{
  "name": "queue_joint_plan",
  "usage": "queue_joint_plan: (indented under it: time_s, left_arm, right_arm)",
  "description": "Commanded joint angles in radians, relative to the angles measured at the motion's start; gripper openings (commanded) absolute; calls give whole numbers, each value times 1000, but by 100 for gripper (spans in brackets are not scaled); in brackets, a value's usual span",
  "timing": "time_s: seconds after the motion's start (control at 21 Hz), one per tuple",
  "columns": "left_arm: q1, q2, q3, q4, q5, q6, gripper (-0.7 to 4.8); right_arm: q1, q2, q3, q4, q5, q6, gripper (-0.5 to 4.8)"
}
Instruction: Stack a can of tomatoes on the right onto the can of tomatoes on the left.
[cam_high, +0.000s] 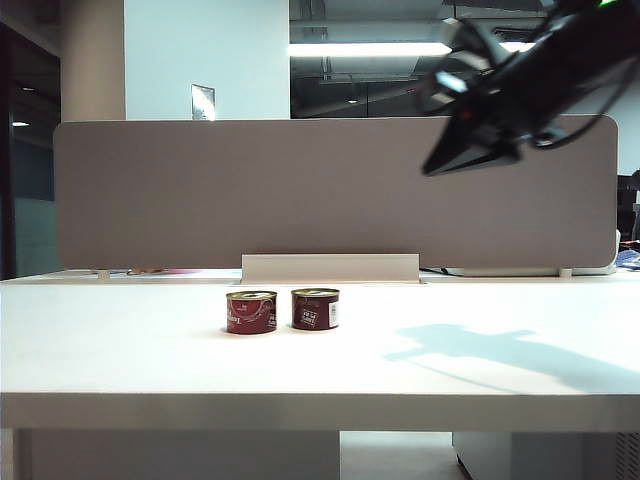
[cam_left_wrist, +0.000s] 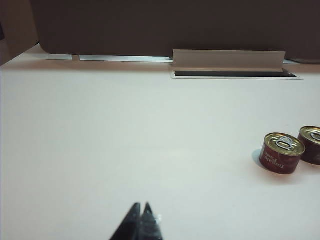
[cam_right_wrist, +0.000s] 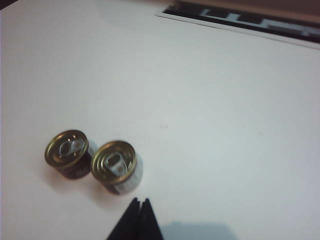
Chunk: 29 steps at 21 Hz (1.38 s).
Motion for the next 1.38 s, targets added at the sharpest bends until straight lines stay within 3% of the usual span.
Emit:
queue_joint_plan:
  time_s: [0.05, 0.9, 1.05, 1.29, 1.38]
  left_arm:
    - [1, 1, 3, 13, -2, 2, -6]
    - [1, 1, 3, 12, -2, 1, -6]
    - [1, 1, 3, 12, -2, 1, -6]
    - [1, 1, 3, 12, -1, 1, -6]
    - [1, 1, 3, 12, -1, 1, -6]
  right_arm:
    - [37, 71, 64, 15, -3, -43, -1]
    - [137, 421, 416, -120, 1, -143, 0]
    - [144, 473, 476, -200, 6, -234, 3]
    - [151, 522, 544, -307, 63, -271, 78]
    - [151, 523, 545, -317, 62, -271, 145]
